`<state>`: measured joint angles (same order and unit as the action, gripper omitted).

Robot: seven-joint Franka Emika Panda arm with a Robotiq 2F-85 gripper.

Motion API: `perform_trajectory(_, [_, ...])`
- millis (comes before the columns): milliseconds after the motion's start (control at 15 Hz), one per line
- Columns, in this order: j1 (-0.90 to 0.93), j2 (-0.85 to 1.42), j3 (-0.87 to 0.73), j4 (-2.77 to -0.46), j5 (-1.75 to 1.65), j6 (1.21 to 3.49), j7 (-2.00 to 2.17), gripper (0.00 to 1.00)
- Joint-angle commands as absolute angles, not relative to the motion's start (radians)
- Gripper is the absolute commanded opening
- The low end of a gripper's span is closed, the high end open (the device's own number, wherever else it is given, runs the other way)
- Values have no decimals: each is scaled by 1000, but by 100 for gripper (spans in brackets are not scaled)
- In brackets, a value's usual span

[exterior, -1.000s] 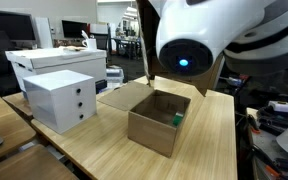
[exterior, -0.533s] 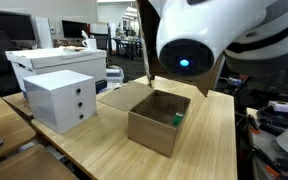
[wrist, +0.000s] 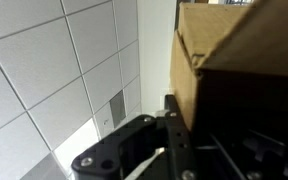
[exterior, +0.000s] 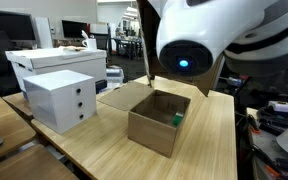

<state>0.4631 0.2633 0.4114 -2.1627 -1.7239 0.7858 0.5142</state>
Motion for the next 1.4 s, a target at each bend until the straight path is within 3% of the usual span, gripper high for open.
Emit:
perform_trajectory(0, [468, 254, 409, -2169, -1748, 738, 463, 6])
perform_trajectory(1333, [475, 261, 418, -2138, -1699, 761, 474, 6])
